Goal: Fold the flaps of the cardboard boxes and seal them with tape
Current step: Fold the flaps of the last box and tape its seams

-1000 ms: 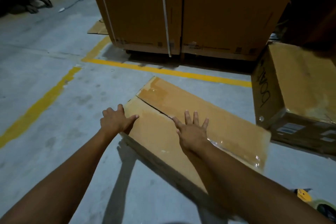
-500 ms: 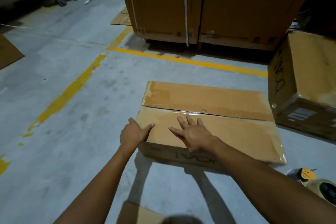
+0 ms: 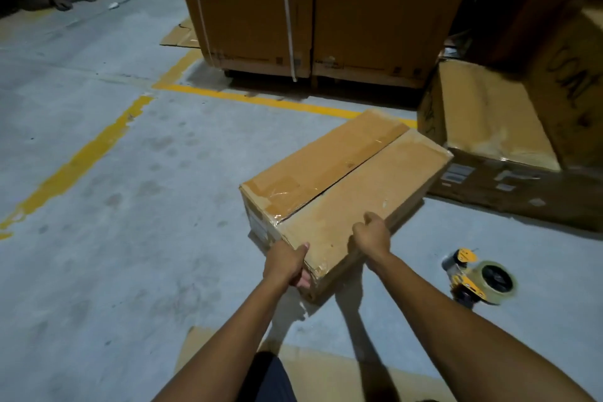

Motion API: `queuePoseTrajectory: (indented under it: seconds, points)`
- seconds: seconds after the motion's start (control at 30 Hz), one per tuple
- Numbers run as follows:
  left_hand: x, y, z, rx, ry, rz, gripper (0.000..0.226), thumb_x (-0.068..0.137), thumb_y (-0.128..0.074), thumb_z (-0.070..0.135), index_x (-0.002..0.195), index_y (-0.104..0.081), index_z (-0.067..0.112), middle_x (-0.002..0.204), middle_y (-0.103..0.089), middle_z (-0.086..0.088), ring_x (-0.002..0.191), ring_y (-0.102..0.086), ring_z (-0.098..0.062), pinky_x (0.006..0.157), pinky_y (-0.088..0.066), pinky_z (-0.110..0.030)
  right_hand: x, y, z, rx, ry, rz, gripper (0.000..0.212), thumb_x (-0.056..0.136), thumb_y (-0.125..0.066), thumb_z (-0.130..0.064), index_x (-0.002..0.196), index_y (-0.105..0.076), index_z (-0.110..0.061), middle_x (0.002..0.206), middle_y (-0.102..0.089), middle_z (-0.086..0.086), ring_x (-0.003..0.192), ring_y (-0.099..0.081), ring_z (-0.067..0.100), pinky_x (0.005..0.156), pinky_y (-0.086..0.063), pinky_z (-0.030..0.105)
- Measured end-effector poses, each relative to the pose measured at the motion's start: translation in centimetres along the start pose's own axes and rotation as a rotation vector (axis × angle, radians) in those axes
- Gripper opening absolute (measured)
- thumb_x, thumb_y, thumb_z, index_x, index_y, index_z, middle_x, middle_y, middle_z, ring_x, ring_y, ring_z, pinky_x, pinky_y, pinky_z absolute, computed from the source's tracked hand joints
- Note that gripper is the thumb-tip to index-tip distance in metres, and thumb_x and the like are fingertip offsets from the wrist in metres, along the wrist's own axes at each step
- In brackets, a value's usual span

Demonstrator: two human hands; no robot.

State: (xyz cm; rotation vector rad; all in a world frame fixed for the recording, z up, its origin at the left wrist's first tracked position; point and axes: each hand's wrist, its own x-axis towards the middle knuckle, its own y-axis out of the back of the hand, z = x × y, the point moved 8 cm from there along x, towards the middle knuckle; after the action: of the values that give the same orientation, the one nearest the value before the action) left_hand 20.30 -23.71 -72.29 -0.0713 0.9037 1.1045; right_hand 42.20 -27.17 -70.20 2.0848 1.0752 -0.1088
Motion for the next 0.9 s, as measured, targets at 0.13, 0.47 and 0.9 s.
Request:
queuePoseTrajectory:
  seconds: [0.13,0.47,0.9]
  points:
    - [-0.7,-2.8,0.5,-0.068,0.031,-0.061,0.051,0.101,-0.056,0.031,0.11,-0.053,-0.019,0.056,-0.068,-0.016,0.045,-0.067,-0.026,0.035,-0.044,-0.022,-1.0,1.7,1.5,0.12,0.099,0.008,0.057,0.091,-0.051,0.008,0.146,-0.049,-0.007,0.146,-0.056,0.011,0.136,-0.052,0.024,0.108,-0.043,0.031]
    - [-1.0,-2.8,0.9,-0.076,0.08,-0.087,0.04,0.1,-0.058,0.027,0.089,-0.062,-0.011,0.061,-0.07,-0.017,0.048,-0.068,-0.023,0.039,-0.049,-0.022,-1.1,0.7,2.4,-0.044,0.252,-0.056,0.057,0.094,-0.066,-0.003,0.146,-0.05,-0.02,0.155,-0.044,0.009,0.132,-0.055,0.02,0.104,-0.042,0.022]
    - [-2.0,-3.6,-2.1,-0.188,0.116,0.011,0.039,0.098,-0.063,0.028,0.095,-0.062,-0.011,0.066,-0.072,-0.019,0.052,-0.07,-0.027,0.045,-0.053,-0.027,-2.1,0.7,2.9,-0.154,0.359,-0.134,0.055,0.098,-0.061,-0.005,0.147,-0.047,-0.025,0.165,-0.022,0.013,0.136,-0.05,0.023,0.107,-0.038,0.022]
